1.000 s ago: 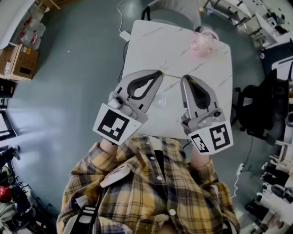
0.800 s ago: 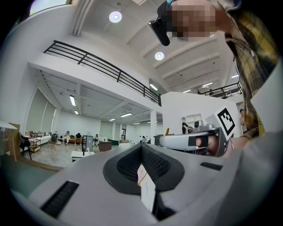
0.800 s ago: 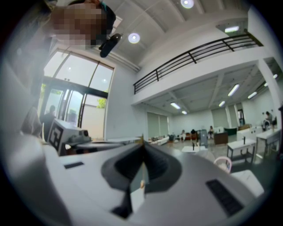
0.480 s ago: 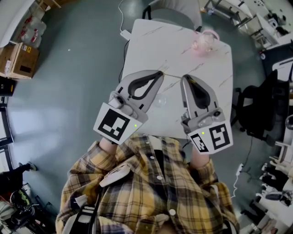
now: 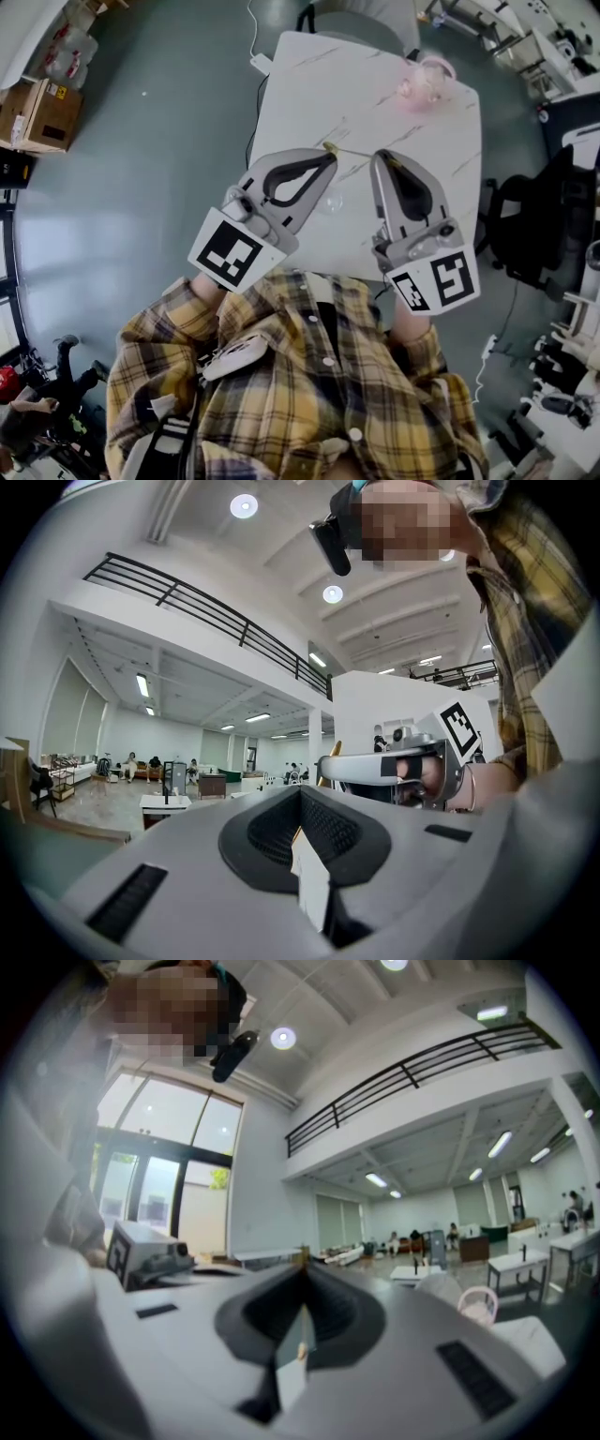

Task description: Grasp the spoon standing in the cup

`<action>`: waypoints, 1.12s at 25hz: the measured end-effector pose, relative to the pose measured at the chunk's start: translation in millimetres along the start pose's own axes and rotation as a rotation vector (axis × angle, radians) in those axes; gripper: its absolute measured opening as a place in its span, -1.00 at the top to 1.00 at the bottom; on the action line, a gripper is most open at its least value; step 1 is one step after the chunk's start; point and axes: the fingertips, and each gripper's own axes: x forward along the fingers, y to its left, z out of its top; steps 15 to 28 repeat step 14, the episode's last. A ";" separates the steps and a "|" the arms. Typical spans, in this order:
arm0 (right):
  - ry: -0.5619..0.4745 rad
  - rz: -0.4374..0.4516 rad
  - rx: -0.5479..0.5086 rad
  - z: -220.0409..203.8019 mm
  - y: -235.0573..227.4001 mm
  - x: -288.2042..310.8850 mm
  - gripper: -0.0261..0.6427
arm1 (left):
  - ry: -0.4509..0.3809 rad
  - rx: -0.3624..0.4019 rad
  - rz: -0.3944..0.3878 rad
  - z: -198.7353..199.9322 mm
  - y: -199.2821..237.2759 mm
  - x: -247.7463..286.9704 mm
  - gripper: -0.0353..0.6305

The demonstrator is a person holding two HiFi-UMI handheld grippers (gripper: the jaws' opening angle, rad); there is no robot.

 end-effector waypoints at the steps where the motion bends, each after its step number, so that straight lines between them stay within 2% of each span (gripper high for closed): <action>1: 0.002 0.002 0.000 -0.6 0.0 0.0 0.83 | 0.001 0.004 -0.006 -0.4 0.1 -0.7 0.85; 14: 0.011 0.011 -0.016 0.9 -6.3 -2.8 0.83 | 0.001 0.108 -0.059 9.2 6.0 3.9 0.85; 28: 0.011 0.011 -0.016 0.9 -6.3 -2.8 0.83 | 0.001 0.108 -0.059 9.2 6.0 3.9 0.85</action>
